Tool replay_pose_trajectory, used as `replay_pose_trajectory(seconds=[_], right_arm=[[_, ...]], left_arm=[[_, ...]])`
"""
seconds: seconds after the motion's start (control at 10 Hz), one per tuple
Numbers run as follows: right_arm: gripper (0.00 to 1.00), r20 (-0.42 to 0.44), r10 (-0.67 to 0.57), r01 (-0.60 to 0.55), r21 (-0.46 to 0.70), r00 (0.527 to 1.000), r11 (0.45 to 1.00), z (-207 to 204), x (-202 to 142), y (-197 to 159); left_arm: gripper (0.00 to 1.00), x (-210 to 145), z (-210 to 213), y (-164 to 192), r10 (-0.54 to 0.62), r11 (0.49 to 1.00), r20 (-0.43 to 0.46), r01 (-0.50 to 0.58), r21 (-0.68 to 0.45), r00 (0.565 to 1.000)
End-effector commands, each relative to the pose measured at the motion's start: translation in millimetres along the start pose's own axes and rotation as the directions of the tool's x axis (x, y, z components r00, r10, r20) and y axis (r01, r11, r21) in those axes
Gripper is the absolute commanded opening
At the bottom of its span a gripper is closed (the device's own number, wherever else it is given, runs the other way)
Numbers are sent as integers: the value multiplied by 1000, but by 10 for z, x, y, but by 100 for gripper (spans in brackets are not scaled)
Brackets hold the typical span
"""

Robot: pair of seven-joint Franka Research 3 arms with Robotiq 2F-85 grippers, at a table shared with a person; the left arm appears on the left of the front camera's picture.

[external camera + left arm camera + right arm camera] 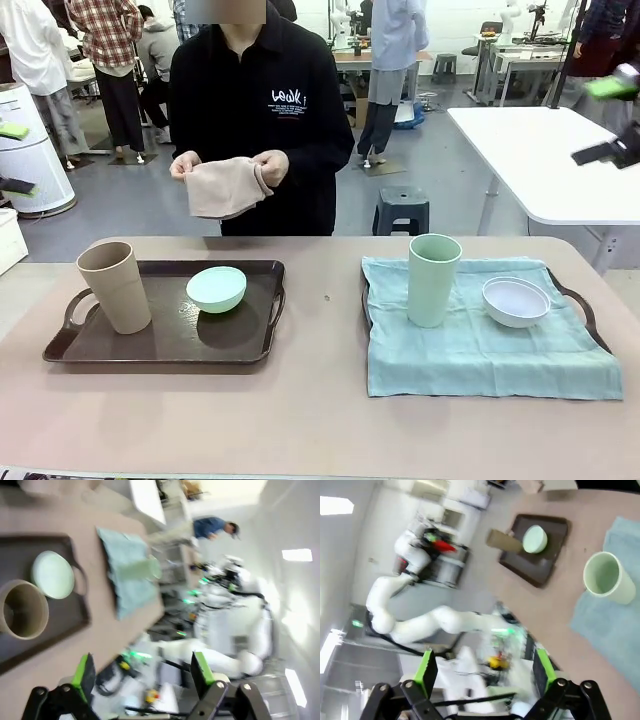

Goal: Set up a tray with a mat and arrange the tableware.
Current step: Pick up the Picnic Bowl and Reusable plastic cup from the Handle tray in front of the human's position and hold them in the air.

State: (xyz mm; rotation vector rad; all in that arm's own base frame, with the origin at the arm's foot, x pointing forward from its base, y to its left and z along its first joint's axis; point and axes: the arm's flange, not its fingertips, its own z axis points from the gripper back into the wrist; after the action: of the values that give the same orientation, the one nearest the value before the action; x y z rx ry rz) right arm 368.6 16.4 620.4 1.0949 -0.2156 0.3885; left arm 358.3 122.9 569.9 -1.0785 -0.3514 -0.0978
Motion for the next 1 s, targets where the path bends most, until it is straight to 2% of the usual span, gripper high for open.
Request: replay_pose_trajectory(seconds=[0.0,0.1,0.2,0.4,0.5,0.6,0.7,0.8,0.9], right_arm=[[100,-36,135,-140,-285,990,948,-416,350,313],[100,-72,242,-250,-411,968,877,-656,472,450],[100,-39,104,-109,-132,994,985,-278,189,385],[100,-39,104,-109,-132,994,985,-278,189,385],[100,-71,178,-189,-232,982,954,-505,325,601],[100,-130,186,-221,-351,974,910,-541,267,553],[100,-214,269,-337,-417,939,844,-858,404,686],[100,-303,324,-428,-405,896,808,-1286,597,804],[100,-391,323,-475,-403,862,782,-1795,823,845]], left_arm=[[100,-43,28,-358,-250,858,171,136,495,953],[100,36,55,-484,-453,658,151,215,721,879],[100,3,152,-277,-99,987,56,91,133,994],[100,3,152,-277,-99,987,56,91,133,994],[100,-2,192,-483,-183,960,84,160,229,979],[100,114,239,-336,-301,946,-47,304,110,952],[100,305,158,-311,-425,897,-25,425,122,905],[100,462,21,-346,-496,855,25,484,188,868],[100,550,-122,-389,-576,788,0,555,268,818]])
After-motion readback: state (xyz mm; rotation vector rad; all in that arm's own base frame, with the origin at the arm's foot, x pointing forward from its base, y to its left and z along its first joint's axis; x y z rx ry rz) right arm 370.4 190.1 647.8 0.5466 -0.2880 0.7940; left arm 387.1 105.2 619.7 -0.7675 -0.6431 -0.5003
